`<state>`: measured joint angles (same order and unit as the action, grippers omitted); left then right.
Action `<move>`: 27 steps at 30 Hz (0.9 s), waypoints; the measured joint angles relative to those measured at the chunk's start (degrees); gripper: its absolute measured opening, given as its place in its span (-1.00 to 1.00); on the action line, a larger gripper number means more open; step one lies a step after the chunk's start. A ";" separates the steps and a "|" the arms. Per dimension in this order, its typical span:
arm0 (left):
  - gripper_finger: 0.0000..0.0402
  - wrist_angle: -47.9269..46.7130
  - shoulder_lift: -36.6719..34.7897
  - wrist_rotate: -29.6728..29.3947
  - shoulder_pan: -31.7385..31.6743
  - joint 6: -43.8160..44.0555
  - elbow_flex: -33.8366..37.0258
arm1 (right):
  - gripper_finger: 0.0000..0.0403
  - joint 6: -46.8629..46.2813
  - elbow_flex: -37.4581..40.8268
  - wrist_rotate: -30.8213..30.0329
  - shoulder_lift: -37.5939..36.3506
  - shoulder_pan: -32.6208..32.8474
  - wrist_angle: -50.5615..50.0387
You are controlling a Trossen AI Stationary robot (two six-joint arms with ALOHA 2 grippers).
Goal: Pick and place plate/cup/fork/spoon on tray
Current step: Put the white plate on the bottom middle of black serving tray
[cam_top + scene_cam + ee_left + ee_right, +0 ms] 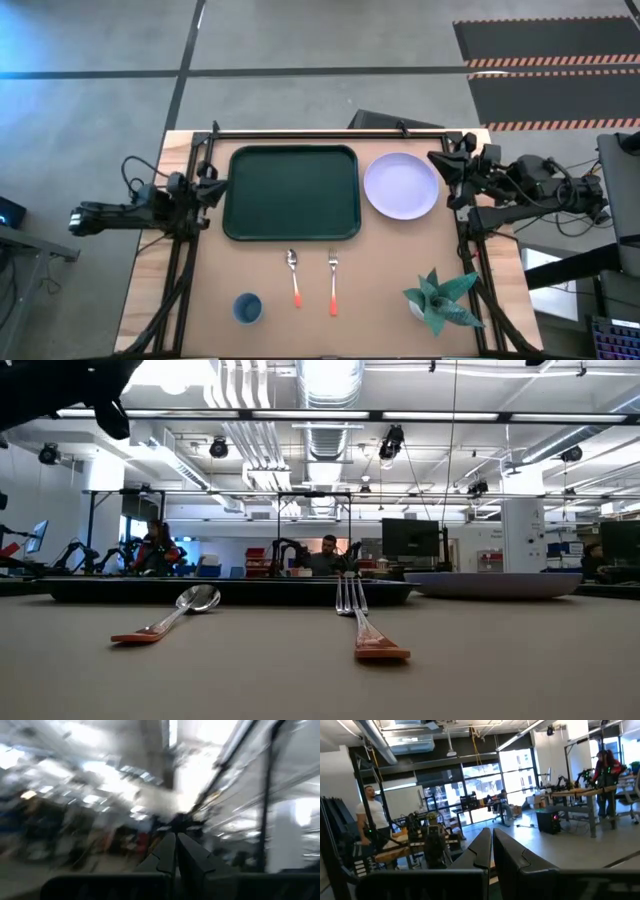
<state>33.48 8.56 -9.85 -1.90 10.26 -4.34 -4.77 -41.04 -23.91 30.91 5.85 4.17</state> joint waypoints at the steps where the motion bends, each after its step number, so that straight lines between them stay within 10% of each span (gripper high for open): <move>1: -1.00 -4.77 1.01 -2.10 0.00 -0.20 -2.18 | -0.96 -0.44 0.00 -0.09 0.06 0.00 -0.25; 9: -1.00 -31.29 13.96 -1.84 0.01 -9.68 -27.28 | -0.70 -0.77 -3.68 -4.06 2.20 -0.24 -3.59; 13: -1.00 -41.93 18.18 -3.07 0.01 -12.15 -36.62 | -0.43 -4.24 -12.30 -11.90 4.26 -0.27 -23.28; 20: -1.00 -46.04 20.50 -5.56 -0.02 -12.08 -41.37 | -0.23 -18.55 -30.60 -12.35 12.00 -4.11 -59.32; 27: -1.00 -46.08 20.62 -5.66 -0.01 -12.06 -41.18 | -0.22 -18.30 -42.27 -1.26 20.32 -15.39 -73.39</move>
<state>-12.60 29.18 -15.51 -1.91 -1.80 -45.53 -23.07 -83.31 -25.17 51.23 -9.55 -69.22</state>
